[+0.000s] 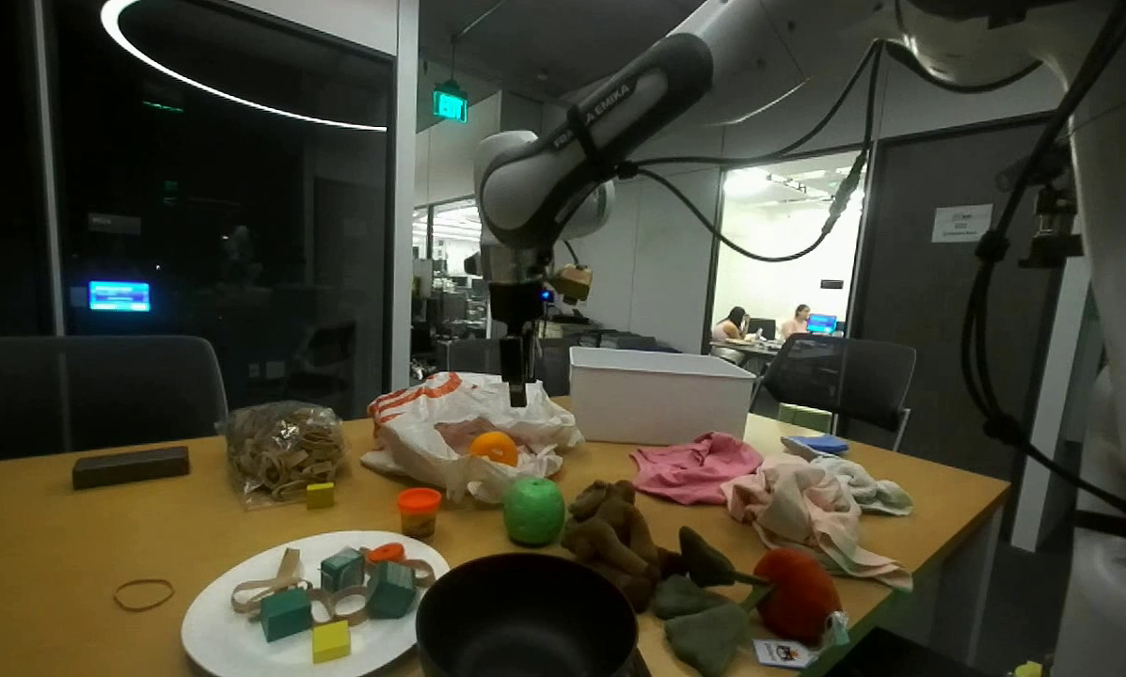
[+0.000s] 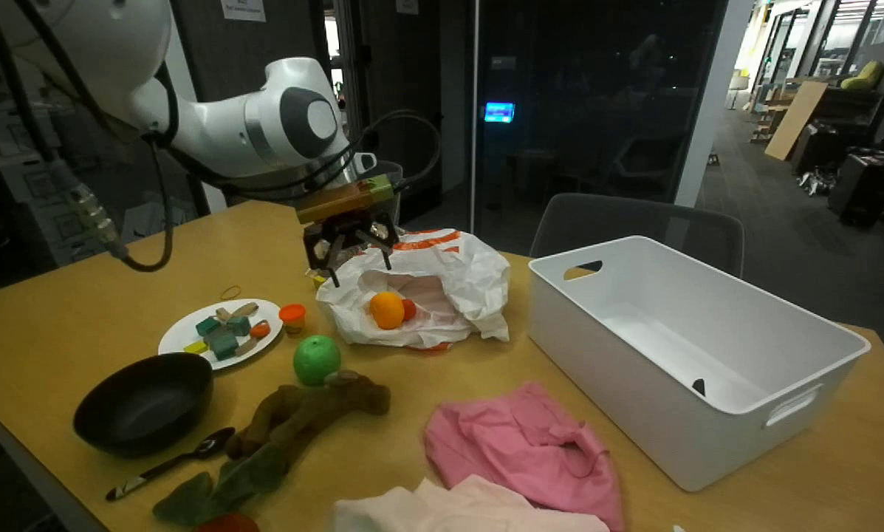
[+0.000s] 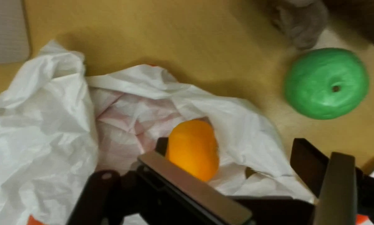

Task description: Push the plastic backward, then put the apple and moose toy in the plastic bag

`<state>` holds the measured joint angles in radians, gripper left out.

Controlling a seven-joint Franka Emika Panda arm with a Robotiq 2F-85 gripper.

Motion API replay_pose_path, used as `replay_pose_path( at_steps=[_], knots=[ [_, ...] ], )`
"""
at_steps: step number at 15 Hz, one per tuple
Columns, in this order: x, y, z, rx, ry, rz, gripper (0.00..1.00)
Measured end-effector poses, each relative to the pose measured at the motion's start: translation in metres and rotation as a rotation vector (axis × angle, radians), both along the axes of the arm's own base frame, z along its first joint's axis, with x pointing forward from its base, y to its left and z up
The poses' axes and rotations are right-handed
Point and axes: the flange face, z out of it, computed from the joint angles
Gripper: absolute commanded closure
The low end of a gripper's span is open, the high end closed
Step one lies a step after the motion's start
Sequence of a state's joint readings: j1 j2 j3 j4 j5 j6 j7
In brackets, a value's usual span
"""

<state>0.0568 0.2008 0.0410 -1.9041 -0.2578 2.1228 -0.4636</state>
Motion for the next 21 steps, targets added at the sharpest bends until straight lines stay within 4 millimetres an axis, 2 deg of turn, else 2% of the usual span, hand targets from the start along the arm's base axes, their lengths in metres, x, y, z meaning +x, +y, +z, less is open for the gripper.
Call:
replay_pose_path(
  at_steps=[3, 7, 11, 21],
  knots=[
    [-0.026, 0.013, -0.007, 0.133, 0.067, 0.019, 0.00],
    [-0.049, 0.028, -0.018, 0.150, 0.068, 0.074, 0.00],
    [-0.049, 0.027, -0.029, 0.149, 0.091, 0.071, 0.00],
    [-0.066, 0.020, -0.101, 0.168, 0.235, 0.066, 0.00]
  ],
)
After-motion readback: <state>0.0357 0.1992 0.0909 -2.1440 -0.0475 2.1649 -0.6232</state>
